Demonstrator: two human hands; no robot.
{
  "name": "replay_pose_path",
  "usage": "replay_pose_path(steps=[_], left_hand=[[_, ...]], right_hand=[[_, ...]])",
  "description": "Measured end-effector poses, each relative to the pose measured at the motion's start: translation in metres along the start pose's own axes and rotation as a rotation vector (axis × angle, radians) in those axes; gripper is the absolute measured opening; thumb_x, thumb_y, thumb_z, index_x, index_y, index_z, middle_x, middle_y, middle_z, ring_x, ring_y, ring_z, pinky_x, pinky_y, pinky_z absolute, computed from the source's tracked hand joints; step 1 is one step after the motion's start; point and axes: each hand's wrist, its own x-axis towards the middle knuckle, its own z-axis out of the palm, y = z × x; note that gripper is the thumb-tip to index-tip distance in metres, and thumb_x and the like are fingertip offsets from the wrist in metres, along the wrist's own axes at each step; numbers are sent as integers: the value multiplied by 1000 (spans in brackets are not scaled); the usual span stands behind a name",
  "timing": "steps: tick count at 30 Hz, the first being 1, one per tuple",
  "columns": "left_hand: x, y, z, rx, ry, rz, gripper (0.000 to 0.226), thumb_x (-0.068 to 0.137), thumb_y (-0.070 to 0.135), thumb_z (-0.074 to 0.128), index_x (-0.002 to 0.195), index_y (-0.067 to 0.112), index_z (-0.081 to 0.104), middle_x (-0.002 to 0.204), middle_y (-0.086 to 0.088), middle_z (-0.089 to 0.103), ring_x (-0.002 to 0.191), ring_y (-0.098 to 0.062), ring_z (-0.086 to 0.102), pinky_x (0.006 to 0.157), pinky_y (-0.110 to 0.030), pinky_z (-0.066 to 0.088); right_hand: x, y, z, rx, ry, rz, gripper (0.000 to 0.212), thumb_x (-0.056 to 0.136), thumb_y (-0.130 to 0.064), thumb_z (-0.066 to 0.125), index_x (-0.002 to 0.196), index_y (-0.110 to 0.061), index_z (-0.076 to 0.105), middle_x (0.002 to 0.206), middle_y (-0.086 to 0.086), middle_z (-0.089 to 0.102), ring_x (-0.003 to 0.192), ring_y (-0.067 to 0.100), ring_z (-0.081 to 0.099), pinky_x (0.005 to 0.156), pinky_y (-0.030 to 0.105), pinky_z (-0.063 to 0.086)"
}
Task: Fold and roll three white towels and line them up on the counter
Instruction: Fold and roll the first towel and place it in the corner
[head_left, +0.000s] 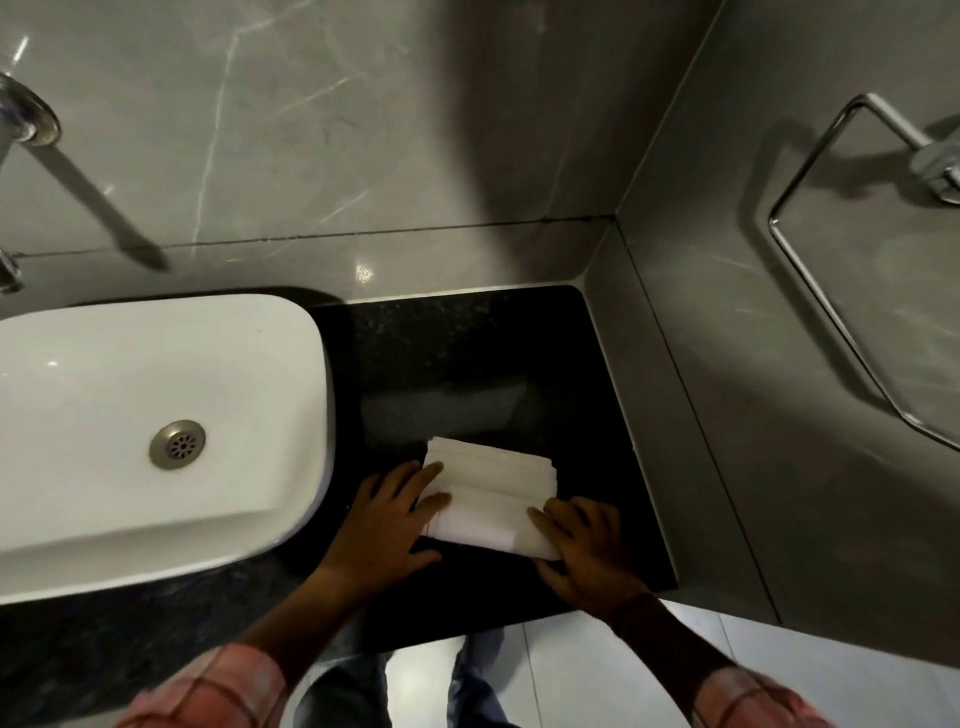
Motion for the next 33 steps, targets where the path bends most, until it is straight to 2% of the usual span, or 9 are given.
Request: replay_pose_path(steps=[3, 7, 10, 12, 17, 21, 24, 29, 33], left_hand=[[30, -16, -16, -6, -33, 119, 57, 79, 67, 57, 127, 37, 63, 163, 2, 38, 150, -30, 36, 116, -57, 35], [91, -22, -52, 8, 7, 82, 59, 84, 64, 49, 133, 34, 61, 162, 1, 37, 150, -27, 33, 117, -53, 32], [124, 4, -63, 34, 136, -102, 47, 89, 54, 60, 130, 32, 56, 142, -4, 49, 118, -32, 58, 80, -44, 53], [129, 25, -56, -2, 158, -187, 33, 95, 48, 59, 123, 30, 57, 123, -7, 59, 94, -33, 67, 61, -39, 48], [126, 57, -37, -468, 130, -577, 37, 96, 52, 55, 128, 33, 57, 122, -8, 66, 103, -34, 69, 82, -44, 56], [127, 78, -39, -821, 165, -723, 57, 86, 51, 73, 138, 41, 52, 144, -2, 52, 120, -31, 62, 96, -47, 54], [137, 83, -38, -927, 189, -829, 68, 81, 48, 80, 139, 27, 51, 138, -5, 56, 123, -30, 61, 100, -49, 53], [185, 83, -49, -1148, 145, -704, 45, 90, 33, 76, 126, 8, 64, 116, -9, 70, 114, -32, 67, 96, -47, 56], [261, 82, -67, -1171, 153, -651, 55, 93, 21, 74, 139, -4, 55, 136, -25, 63, 124, -39, 62, 104, -51, 51]], right_hand=[[14, 0, -8, 130, -50, 86, 55, 81, -48, 65, 131, -25, 63, 121, -3, 62, 107, 25, 59, 87, 40, 47], [33, 2, -26, 746, -179, 513, 50, 98, -47, 59, 141, -26, 48, 128, 2, 55, 113, 18, 60, 93, 39, 59], [40, 1, -36, 749, -210, 760, 40, 99, -58, 49, 118, -22, 49, 113, 6, 63, 98, 24, 66, 84, 47, 61], [35, -6, -35, 789, -221, 922, 51, 95, -68, 44, 110, -20, 49, 101, 9, 66, 87, 27, 68, 79, 47, 60], [42, -36, -30, 1313, -320, 1421, 67, 91, -78, 38, 119, -17, 43, 72, 15, 63, 45, 24, 58, 43, 27, 51], [57, -51, -29, 1684, -122, 1622, 61, 96, -65, 50, 128, -14, 44, 71, 19, 65, 53, 28, 62, 52, 34, 57], [67, -57, -31, 1852, 15, 1704, 60, 92, -60, 61, 126, -11, 50, 83, 19, 66, 67, 32, 65, 59, 36, 56], [104, -31, -45, 2115, 66, 1850, 75, 94, -58, 60, 146, -6, 45, 143, 20, 53, 131, 37, 54, 103, 47, 49], [147, 17, -58, 2137, 194, 1815, 72, 94, -63, 54, 143, -11, 48, 127, 18, 60, 110, 35, 60, 98, 44, 47]])
